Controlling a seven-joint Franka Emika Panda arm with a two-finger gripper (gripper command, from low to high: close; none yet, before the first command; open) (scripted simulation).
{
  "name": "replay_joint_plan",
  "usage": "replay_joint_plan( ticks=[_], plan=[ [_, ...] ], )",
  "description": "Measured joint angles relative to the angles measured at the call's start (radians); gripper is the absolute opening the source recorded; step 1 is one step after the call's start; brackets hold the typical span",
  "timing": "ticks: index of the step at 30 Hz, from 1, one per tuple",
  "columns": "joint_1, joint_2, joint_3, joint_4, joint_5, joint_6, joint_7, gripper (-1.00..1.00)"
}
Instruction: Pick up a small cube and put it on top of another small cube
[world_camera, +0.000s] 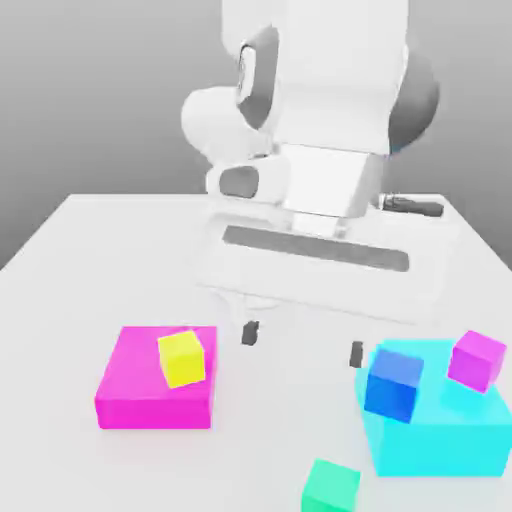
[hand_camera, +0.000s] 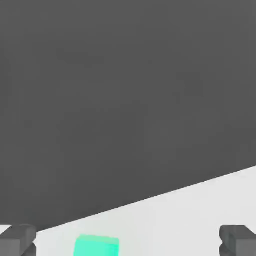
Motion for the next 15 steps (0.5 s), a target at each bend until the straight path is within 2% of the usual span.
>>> replay_joint_plan(
  ticks=[7,11,12,15],
  plan=[
    [0.025,0.232,0.014,-0.020,0.045,0.098,0.086,0.00],
    [0.065,0.377,-0.034,0.004,-0.007,0.204,0.137,0.00],
    [0.075,0.404,-0.047,0.009,-0.018,0.225,0.146,-1.00],
    [0.075,0.404,-0.046,0.010,-0.018,0.226,0.146,-1.00]
  ],
)
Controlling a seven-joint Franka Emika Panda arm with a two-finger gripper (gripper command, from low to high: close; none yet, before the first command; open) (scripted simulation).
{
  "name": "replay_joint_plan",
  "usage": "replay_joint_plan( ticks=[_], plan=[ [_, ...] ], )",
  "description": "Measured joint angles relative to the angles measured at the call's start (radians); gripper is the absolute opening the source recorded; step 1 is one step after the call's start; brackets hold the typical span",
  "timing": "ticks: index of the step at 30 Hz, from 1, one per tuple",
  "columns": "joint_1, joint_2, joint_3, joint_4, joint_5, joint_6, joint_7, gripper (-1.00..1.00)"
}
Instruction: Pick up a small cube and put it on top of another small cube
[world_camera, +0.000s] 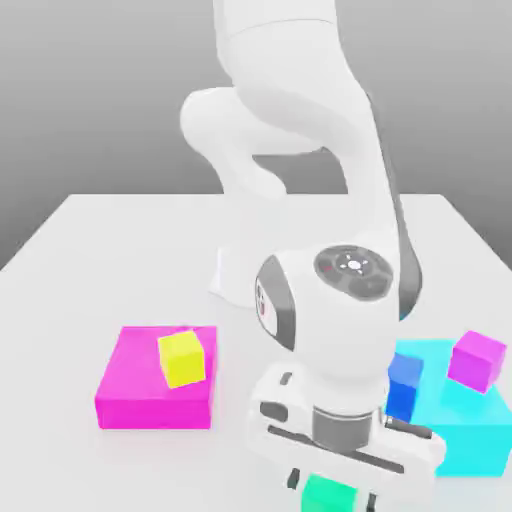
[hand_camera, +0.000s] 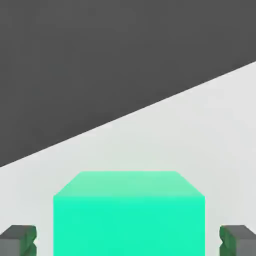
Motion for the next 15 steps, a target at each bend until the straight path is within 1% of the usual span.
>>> replay_joint_plan(
  ticks=[3,5,9,15],
  plan=[
    [0.005,0.013,-0.006,0.003,-0.006,0.011,0.005,-1.00],
    [-0.010,-0.023,0.013,-0.005,0.010,-0.017,-0.007,-1.00],
    [-0.048,-0.139,0.056,-0.025,0.088,-0.111,-0.039,-1.00],
    [-0.011,-0.308,0.166,-0.026,0.232,-0.265,-0.080,-1.00]
  ],
)
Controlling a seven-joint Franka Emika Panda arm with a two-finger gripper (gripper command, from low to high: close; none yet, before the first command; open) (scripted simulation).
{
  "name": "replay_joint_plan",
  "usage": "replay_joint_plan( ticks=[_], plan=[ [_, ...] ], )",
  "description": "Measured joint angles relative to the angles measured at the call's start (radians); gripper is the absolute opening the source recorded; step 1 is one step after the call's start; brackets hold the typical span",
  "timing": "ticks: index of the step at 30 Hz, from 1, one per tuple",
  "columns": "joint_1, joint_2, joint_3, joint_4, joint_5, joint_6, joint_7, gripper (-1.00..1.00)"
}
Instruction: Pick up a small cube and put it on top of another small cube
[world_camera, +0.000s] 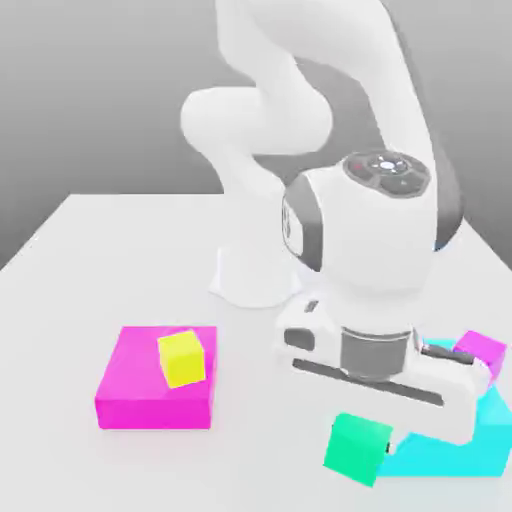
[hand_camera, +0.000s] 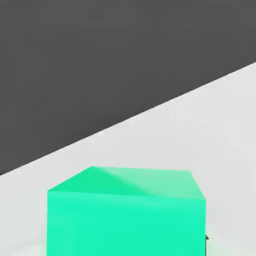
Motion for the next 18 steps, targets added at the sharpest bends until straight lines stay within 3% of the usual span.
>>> replay_joint_plan(
  ticks=[10,14,15,18],
  plan=[
    [0.232,-0.273,0.110,-0.086,0.096,-0.177,-0.367,-1.00],
    [0.245,-0.204,0.122,-0.127,0.044,-0.074,-0.367,-1.00],
    [0.247,-0.172,0.121,-0.138,0.023,-0.035,-0.352,1.00],
    [0.245,-0.172,0.121,-0.138,0.023,-0.035,-0.352,1.00]
  ],
)
